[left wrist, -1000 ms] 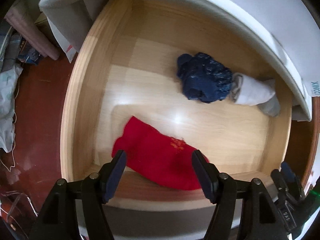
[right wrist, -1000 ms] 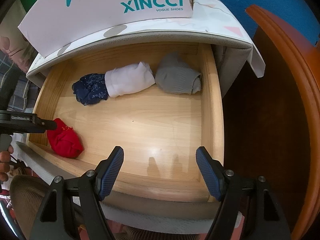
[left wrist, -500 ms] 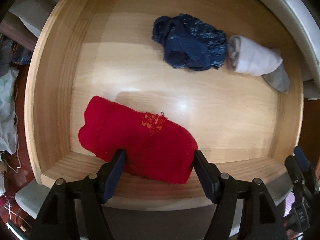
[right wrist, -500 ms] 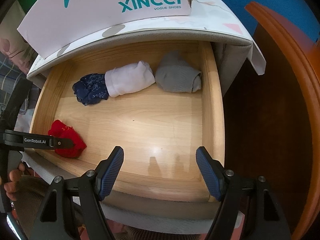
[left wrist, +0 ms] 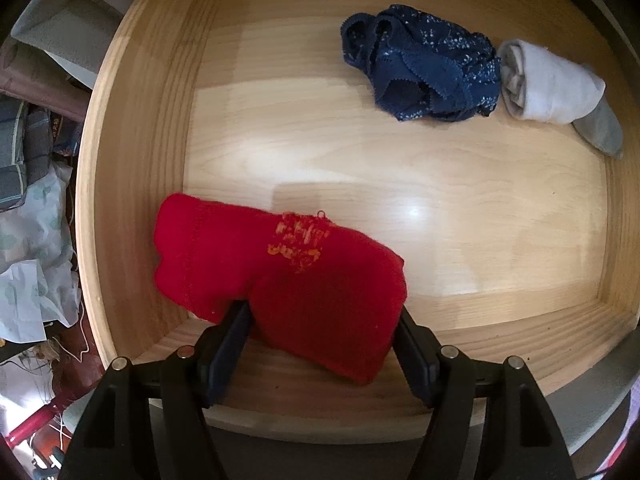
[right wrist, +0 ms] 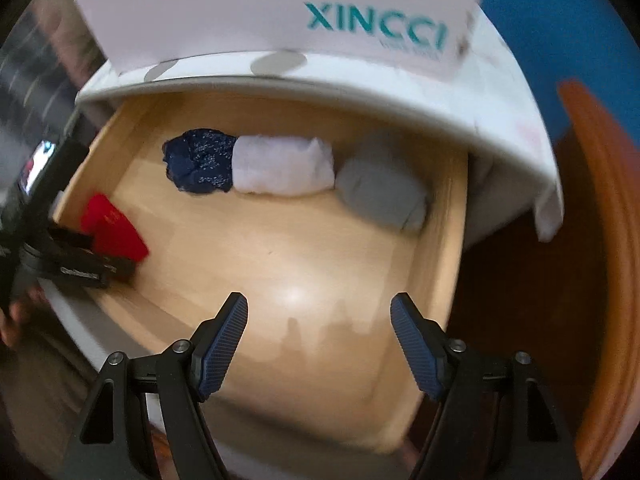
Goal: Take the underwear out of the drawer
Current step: 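Hold the red sock with the left gripper while the right gripper moves toward the grey sock, then lower the right gripper onto the grey sock and grasp it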
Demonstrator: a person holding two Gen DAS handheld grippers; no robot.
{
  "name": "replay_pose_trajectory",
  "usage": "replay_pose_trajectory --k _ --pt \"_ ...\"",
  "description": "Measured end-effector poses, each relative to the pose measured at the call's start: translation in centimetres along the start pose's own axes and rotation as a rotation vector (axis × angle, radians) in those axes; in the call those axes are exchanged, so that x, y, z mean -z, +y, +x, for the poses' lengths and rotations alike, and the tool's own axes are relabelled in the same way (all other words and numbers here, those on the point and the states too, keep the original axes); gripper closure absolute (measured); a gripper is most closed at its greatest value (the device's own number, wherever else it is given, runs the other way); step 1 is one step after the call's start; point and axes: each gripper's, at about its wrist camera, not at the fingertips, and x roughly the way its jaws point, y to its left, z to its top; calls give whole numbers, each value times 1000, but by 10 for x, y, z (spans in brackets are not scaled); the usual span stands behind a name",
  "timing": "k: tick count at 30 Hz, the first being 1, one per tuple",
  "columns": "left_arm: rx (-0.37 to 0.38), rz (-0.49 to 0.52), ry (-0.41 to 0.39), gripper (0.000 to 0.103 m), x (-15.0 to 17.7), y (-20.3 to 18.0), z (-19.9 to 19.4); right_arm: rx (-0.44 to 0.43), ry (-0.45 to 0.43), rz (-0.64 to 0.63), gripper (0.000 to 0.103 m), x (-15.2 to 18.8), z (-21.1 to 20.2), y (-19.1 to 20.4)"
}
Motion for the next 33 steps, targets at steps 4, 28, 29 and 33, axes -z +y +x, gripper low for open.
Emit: replay_pose_trajectory --k 4,28,29,33 --pt "12 2 -25 33 2 -13 2 44 12 -60 45 -14 14 -3" --pt "50 -3 -26 34 3 20 -3 271 86 -270 67 -58 102 -1" --pt "50 -3 -26 34 3 20 -3 264 97 -264 75 -58 102 -1" --pt "51 -6 -29 34 3 19 -1 203 170 -201 82 -55 103 -5"
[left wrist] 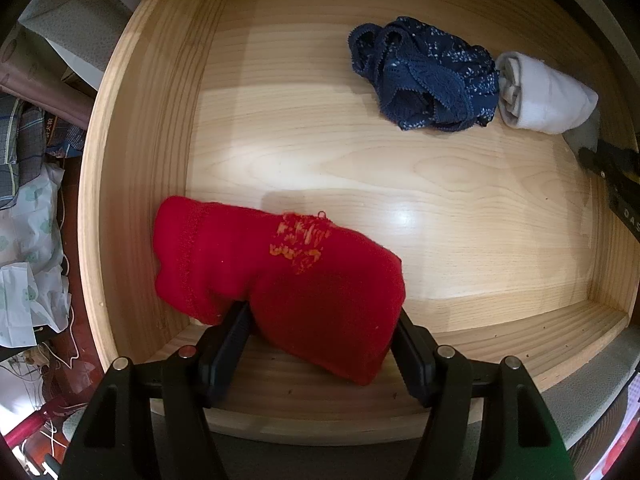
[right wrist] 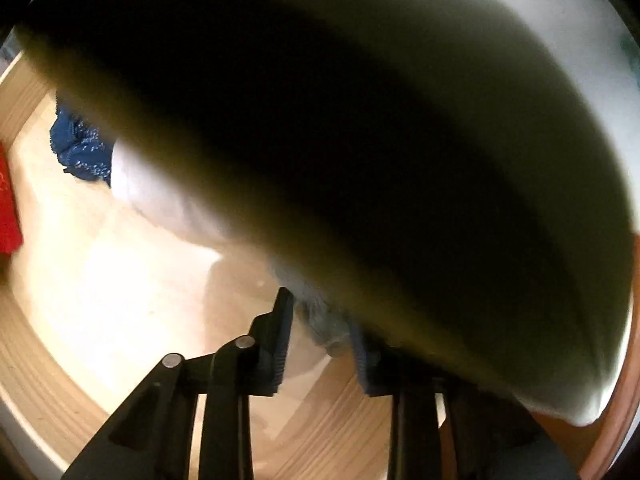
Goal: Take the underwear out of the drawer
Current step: 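Lower the right gripper onto the grey sock and grasp it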
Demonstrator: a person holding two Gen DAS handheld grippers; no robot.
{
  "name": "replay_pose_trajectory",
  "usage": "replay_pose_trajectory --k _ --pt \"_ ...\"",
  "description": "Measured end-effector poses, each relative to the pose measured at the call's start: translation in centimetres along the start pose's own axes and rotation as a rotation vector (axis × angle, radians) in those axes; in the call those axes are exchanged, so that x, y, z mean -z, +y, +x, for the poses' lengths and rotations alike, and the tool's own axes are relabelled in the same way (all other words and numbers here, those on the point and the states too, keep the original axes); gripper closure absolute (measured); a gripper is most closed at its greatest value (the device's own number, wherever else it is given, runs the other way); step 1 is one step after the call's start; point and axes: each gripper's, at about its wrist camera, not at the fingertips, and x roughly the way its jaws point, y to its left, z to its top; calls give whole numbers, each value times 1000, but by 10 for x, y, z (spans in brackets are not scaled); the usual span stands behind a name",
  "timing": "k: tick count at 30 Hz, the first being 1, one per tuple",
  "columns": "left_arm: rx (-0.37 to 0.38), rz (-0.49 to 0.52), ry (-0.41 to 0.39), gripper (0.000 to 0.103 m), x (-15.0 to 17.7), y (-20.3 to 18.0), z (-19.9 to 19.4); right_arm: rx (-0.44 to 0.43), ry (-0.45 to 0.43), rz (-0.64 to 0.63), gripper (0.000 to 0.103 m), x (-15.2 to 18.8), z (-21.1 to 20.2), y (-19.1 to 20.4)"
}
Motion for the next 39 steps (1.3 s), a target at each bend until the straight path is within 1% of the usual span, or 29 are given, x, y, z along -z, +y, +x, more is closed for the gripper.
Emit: replay_pose_trajectory --k 1,4,5,11,12,15,18,21,22,23,25,26,28,30,31,32,35,37,39 --pt "0 0 0 34 0 0 1 -23 17 20 86 1 1 -2" --pt "0 0 1 34 0 2 1 -115 72 74 90 7 1 -7" --pt "0 -1 0 34 0 2 1 -130 88 86 91 9 2 -8" --pt "0 -2 -1 34 0 2 2 -197 124 119 93 23 1 -4" --pt "0 -2 -1 34 0 2 2 -221 133 127 93 33 2 -3" --pt "0 -2 -1 34 0 2 2 -279 156 135 93 49 0 0" --pt "0 -2 0 34 0 1 2 -302 181 133 93 58 -1 3" --pt "0 -2 -1 34 0 1 2 -314 177 154 86 60 -5 5" --pt "0 -2 -1 34 0 1 2 -326 168 167 74 60 -8 4" --pt "0 -2 -1 34 0 1 2 -327 155 177 59 59 -12 4" --pt "0 -3 0 34 0 1 2 -297 109 178 44 56 -22 2" --pt "0 -2 -1 34 0 1 2 -288 85 171 41 42 -28 2" --pt "0 -2 -1 34 0 1 2 -250 45 171 38 30 -34 5" --pt "0 -2 -1 34 0 1 2 -218 25 160 35 17 -30 6" --pt "0 -2 -1 34 0 1 2 -199 23 156 31 11 -25 9" --pt "0 -2 -1 34 0 1 2 -179 27 151 27 6 -20 14" --pt "-1 0 1 34 0 0 2 -116 46 115 27 -6 -4 22" --pt "-2 0 3 34 0 0 2 -107 79 103 27 -12 7 23" --pt "-4 1 4 34 0 0 3 -81 88 90 26 -16 14 23"
